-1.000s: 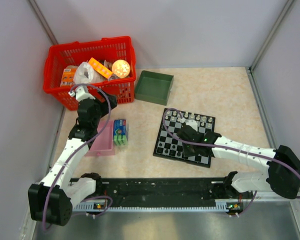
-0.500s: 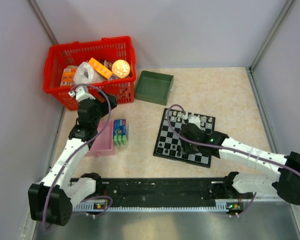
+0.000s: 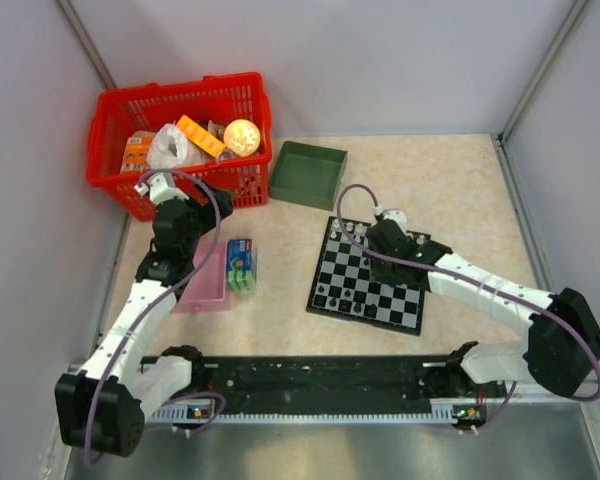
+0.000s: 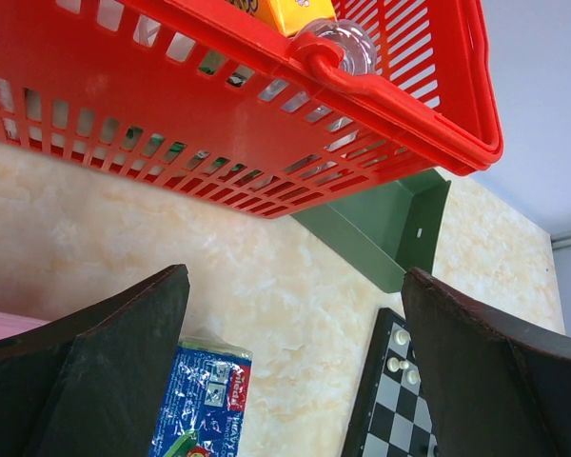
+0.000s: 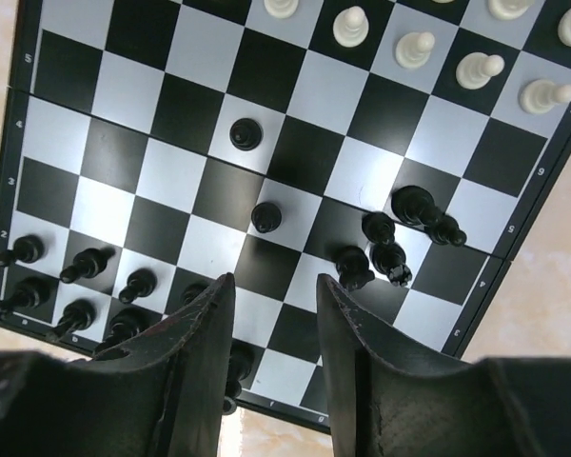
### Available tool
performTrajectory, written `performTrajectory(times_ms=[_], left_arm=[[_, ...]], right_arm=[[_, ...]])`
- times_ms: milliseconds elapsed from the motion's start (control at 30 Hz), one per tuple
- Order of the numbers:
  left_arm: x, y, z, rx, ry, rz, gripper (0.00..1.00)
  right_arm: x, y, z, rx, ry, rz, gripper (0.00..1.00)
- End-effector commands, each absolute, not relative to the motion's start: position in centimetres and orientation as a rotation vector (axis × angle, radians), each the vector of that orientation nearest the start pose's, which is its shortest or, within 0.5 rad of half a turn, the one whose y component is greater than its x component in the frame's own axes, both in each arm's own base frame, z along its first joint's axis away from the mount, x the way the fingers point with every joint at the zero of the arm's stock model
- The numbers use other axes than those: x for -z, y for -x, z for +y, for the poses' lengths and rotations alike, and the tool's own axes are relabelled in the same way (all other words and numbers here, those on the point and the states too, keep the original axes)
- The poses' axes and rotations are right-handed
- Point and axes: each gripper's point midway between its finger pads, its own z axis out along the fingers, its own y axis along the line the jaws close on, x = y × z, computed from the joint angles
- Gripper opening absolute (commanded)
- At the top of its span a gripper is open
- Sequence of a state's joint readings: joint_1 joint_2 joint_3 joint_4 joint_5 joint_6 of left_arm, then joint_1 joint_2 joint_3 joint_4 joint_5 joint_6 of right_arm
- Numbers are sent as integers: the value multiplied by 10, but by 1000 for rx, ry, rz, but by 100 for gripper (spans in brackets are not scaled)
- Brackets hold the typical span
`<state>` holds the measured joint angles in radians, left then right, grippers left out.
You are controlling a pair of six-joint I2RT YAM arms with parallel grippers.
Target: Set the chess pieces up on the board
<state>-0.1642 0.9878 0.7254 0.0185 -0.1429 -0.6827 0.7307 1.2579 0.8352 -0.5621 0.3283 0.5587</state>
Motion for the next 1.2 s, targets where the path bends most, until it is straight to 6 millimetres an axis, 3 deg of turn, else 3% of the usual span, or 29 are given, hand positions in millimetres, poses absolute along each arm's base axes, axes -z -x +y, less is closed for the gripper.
performTrajectory(times_ms=[0, 333, 733, 1167], left_arm=[[-257, -358, -57, 486, 565, 1673, 99], [-256, -361, -57, 480, 563, 1678, 99], [-252, -366, -59, 486, 565, 1691, 99], [-248, -366, -59, 485, 568, 1698, 99]], right_arm=[[-105, -269, 186, -174, 128, 2442, 38], [-85, -286, 195, -165, 165, 2480, 33], [-64, -281, 192, -146, 193, 2544, 26], [-55, -280, 186, -99, 204, 2561, 20]])
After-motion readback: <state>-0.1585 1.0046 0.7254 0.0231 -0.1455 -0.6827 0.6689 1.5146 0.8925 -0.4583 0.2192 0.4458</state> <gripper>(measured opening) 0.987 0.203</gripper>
